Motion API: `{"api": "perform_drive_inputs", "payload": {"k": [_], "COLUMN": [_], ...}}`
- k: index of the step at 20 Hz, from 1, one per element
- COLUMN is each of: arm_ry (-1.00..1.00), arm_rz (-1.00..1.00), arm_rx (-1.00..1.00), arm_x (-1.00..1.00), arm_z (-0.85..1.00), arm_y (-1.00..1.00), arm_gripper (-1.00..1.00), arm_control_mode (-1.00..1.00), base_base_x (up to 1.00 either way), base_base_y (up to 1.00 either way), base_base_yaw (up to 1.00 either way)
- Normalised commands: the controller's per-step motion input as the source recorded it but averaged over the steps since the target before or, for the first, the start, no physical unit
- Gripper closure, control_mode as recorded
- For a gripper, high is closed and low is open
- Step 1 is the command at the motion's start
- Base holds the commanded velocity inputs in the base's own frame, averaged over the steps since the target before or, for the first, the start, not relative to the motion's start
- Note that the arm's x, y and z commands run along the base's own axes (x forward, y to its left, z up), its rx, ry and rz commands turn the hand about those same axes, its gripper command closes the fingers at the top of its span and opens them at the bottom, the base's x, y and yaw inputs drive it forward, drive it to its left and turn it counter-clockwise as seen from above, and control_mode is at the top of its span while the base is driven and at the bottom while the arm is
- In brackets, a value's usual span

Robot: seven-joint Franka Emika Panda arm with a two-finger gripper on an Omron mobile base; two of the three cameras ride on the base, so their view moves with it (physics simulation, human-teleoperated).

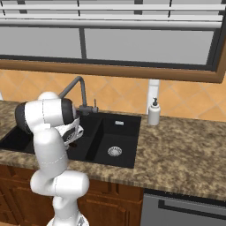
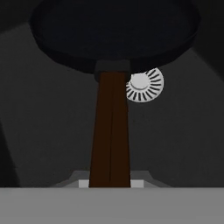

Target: Pick the pan and sponge and place them into the sink. Then turn on the water.

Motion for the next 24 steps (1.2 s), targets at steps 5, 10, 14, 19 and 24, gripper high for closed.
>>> {"api": "perform_drive_inputs", "payload": {"k": [5,10,14,19,24], "arm_ry": [0.00,0.00,0.00,0.00,0.00], "arm_rz": [0.01,0.03,0.02,0.01,0.03], "arm_rx": [-0.05,-0.03,0.00,0.00,-0.01], "arm_x": [0.19,0.32,0.23,0.35,0.37], "arm_z": [-0.37,-0.48,-0.29,-0.36,-0.26], "arm_y": [0.00,0.00,0.00,0.00,0.01], "arm_gripper": [1.00,1.00,1.00,1.00,1.00], "arm_control_mode": [-1.00,-1.00,-1.00,-1.00,-1.00], "base_base_x": [0.00,0.00,0.00,0.00,0.00], "base_base_y": [0.00,0.00,0.00,0.00,0.00], "base_base_yaw": [0.00,0.00,0.00,0.00,0.00]}}
